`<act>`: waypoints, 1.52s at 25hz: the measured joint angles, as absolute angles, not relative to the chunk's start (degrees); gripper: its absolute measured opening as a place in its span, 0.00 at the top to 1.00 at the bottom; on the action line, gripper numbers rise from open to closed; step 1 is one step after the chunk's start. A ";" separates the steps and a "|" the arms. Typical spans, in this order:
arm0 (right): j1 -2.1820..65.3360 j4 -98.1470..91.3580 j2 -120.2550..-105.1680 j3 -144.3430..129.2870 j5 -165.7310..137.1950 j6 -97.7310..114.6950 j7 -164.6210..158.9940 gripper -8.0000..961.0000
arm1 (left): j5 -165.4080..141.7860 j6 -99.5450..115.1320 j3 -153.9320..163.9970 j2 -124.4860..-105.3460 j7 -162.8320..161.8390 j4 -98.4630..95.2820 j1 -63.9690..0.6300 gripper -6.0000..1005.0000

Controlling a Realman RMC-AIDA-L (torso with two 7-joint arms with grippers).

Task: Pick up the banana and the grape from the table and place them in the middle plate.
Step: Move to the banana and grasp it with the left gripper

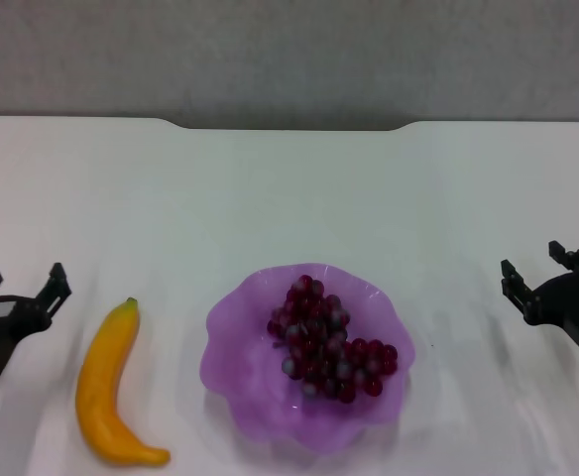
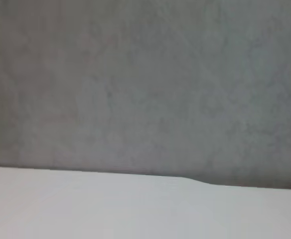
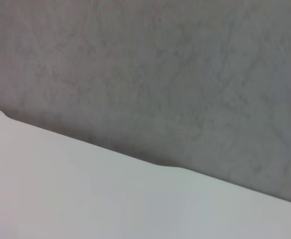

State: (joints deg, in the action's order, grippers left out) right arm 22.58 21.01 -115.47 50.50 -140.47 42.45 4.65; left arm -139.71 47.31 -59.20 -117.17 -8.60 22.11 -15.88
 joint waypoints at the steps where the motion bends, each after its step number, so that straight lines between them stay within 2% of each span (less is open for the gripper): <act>1: 22.47 21.15 -115.47 50.34 -140.56 42.32 4.49 0.30 | -139.77 46.57 -58.95 -116.93 -9.23 22.85 -15.86 0.18; 4: 22.37 20.98 -115.51 49.86 -140.82 42.03 4.65 0.30 | -141.43 42.08 -59.49 -115.89 -9.98 28.72 -14.42 0.18; 7: 22.50 20.91 -115.58 49.44 -140.88 41.60 4.71 0.30 | -145.58 31.64 -63.25 -113.40 -8.85 43.81 -8.91 0.18; 9: 22.65 21.11 -115.59 49.44 -140.88 41.45 4.71 0.30 | -147.96 25.21 -66.77 -113.06 -7.24 51.30 -5.96 0.18; 14: 22.66 21.18 -115.58 49.03 -140.94 41.43 4.71 0.30 | -154.81 2.83 -76.65 -116.35 2.30 66.80 -0.81 0.18; 16: 22.72 21.18 -115.57 48.92 -140.94 41.43 4.70 0.30 | -154.86 -5.16 -77.42 -116.65 5.05 71.66 0.02 0.18; 20: 23.09 21.04 -115.57 48.56 -140.98 41.36 4.74 0.30 | -155.06 -18.13 -78.28 -116.67 5.86 78.02 -0.12 0.18; 25: 23.42 21.15 -115.56 48.16 -140.97 41.30 4.75 0.30 | -156.77 -33.81 -79.55 -116.83 5.79 81.91 -3.63 0.18; 38: 23.47 21.18 -115.56 48.07 -140.98 41.33 4.74 0.30 | -163.62 -37.37 -77.90 -117.15 -3.46 73.19 -10.55 0.18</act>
State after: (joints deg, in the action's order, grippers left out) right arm 23.47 21.18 -115.56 48.07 -140.98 41.33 4.74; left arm -163.62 -37.37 -77.90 -117.15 -3.46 73.19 -10.55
